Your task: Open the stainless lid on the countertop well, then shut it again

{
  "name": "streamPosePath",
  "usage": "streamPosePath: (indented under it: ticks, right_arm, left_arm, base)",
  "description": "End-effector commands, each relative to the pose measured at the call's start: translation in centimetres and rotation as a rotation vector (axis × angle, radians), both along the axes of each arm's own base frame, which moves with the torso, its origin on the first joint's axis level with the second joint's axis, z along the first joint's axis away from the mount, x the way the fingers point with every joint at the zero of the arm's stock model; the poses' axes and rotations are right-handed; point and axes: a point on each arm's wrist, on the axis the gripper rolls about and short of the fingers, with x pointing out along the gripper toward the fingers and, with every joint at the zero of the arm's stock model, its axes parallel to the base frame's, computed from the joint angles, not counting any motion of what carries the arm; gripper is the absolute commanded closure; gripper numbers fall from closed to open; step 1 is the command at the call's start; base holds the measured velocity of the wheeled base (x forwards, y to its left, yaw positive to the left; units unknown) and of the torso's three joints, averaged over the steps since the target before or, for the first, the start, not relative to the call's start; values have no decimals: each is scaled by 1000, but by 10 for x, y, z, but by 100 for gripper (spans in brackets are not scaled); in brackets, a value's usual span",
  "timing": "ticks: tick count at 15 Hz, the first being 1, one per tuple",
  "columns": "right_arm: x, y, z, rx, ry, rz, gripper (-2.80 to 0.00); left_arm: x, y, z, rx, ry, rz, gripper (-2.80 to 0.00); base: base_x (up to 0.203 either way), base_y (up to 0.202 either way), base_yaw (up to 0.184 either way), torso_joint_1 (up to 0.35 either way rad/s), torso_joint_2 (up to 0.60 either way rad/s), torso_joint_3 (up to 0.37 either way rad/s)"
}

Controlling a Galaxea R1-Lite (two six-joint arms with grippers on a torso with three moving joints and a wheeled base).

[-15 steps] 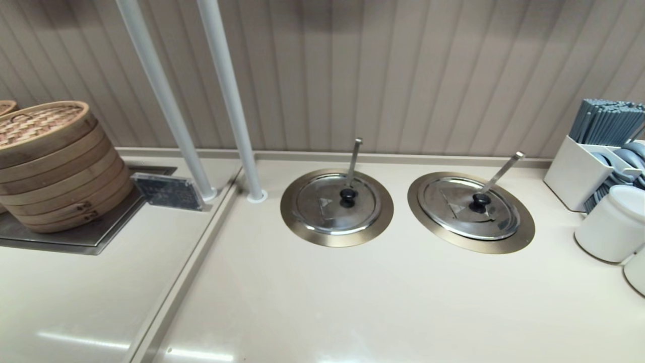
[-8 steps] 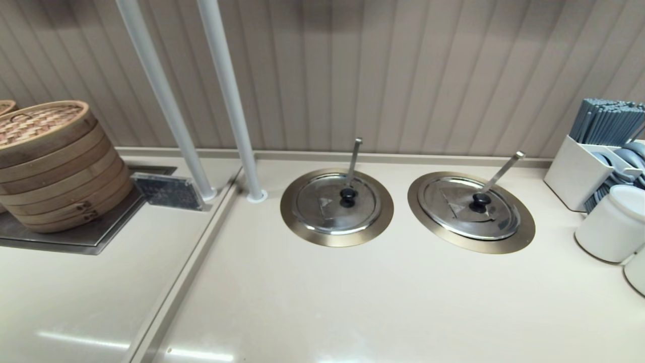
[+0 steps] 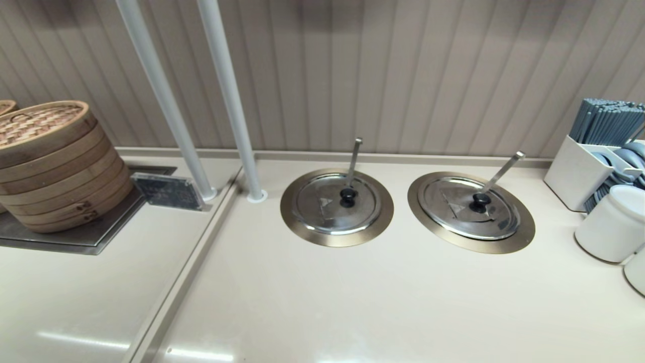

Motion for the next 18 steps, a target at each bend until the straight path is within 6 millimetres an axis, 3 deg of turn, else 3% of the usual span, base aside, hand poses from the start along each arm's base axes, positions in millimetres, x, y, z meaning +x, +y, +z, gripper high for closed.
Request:
streamPosePath:
  ticks: [1,2,18]
  right_arm:
    - [0,0,0,0,4,0,-280]
    - [0,0,0,0,4,0,0]
    - [0,0,0,17,4,-4,0]
  left_arm:
    - [0,0,0,0,-1,0,0]
    - [0,0,0,0,0,0,0]
    - [0,0,0,0,1,0,0]
  base:
    - [0,0,0,0,0,0]
    - [0,0,0,0,0,0]
    - [0,0,0,0,0,0]
